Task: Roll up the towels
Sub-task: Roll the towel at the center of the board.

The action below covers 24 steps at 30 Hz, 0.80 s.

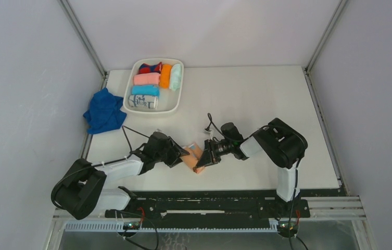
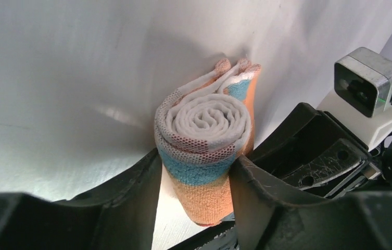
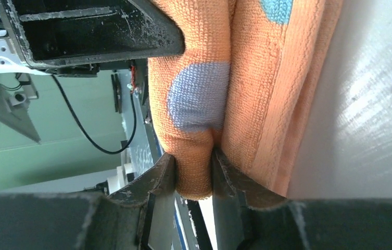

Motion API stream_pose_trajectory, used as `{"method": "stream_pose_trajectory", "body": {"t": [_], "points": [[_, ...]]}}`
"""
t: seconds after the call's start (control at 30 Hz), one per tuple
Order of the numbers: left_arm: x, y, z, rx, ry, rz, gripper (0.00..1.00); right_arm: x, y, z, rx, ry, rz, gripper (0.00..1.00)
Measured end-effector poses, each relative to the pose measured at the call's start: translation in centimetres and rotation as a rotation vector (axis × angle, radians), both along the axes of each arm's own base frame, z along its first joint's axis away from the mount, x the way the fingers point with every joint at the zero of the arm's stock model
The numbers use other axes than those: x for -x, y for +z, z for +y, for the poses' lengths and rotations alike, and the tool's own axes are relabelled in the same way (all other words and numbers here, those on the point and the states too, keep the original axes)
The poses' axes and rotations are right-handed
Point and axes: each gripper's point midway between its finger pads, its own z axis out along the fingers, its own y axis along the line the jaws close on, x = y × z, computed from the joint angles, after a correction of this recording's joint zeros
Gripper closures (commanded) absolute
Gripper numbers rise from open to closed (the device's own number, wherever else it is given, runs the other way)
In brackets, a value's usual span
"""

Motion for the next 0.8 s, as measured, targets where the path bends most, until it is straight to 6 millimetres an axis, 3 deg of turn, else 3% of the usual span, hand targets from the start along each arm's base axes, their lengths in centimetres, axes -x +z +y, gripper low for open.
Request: {"method": "stream_pose_trajectory", "body": {"t": [0.2, 0.33, 0.4, 0.6, 0.8], "points": [[-0.1, -0.2, -0.9, 0.000, -0.024, 0.003, 0.56, 0.3, 0.4, -0.6, 0.118, -0.029, -0.079, 0.61], [0.0, -0.1, -1.0, -0.026, -0.029, 0.011, 0.56, 0.0, 1.4, -1.2, 0.284, -0.067, -0.266, 0.43], [0.0, -0.1, -1.0, -0.041, -0.031, 0.015, 0.56, 0.9, 2.3, -0.8, 0.346, -0.051, -0.369, 0.37], [0.2, 0.0, -0.9, -0.082, -0.043, 0.023, 0.56, 0.8, 5.8, -0.1, 0.513, -0.084, -0.719, 0.33], [0.4, 0.0, -0.9, -0.107, -0.049, 0.029, 0.55, 0.8, 6.2, 0.2, 0.688, -0.082, -0.968, 0.34]]}}
